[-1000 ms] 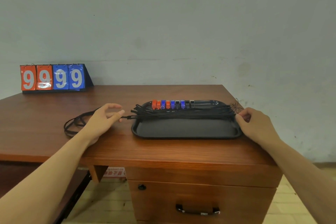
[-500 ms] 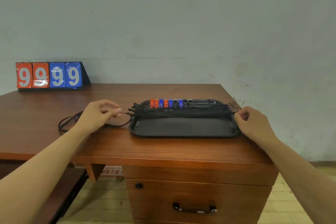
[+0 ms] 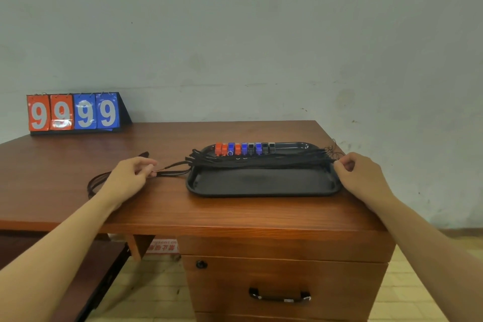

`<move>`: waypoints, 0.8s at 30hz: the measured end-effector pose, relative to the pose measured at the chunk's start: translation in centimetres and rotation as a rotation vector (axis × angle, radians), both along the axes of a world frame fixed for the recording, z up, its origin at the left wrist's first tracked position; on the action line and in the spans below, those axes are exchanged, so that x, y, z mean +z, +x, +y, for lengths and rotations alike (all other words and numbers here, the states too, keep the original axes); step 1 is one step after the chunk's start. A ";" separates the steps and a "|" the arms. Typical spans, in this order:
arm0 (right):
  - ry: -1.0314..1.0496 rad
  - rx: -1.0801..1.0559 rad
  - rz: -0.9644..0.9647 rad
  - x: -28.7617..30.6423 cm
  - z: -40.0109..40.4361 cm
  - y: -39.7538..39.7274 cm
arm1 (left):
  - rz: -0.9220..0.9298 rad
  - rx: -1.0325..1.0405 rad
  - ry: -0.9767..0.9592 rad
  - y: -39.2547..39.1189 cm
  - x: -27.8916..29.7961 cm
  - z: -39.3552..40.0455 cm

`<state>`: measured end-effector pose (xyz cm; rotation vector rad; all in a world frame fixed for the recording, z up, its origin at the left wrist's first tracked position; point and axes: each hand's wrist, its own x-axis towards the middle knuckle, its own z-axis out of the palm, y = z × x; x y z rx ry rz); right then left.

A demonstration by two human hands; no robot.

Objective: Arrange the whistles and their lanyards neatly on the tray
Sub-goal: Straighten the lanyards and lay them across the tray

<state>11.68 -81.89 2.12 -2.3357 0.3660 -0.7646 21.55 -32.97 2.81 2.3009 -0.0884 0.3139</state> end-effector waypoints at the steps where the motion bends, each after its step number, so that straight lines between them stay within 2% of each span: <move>1: -0.002 0.002 0.006 0.0 0.0 0.0 | 0.013 0.003 0.027 0.1 0.0 0.1; 4: -0.010 0.014 0.019 0.2 0.2 -0.2 | 0.010 0.016 0.037 0.2 0.0 -0.3; 10: -0.020 0.017 0.003 -0.1 -0.1 0.0 | -0.031 0.007 -0.132 0.2 -0.1 -0.7; 16: 0.001 0.022 -0.003 -0.1 -0.1 0.1 | 0.011 0.040 -0.169 0.6 0.1 -1.2; 18: 0.003 0.030 -0.001 -0.1 -0.1 0.1 | 0.009 0.061 -0.157 0.4 0.3 -1.6; 24: -0.003 0.034 -0.004 -0.1 0.0 0.0 | -0.033 0.046 0.039 -0.1 0.2 -2.3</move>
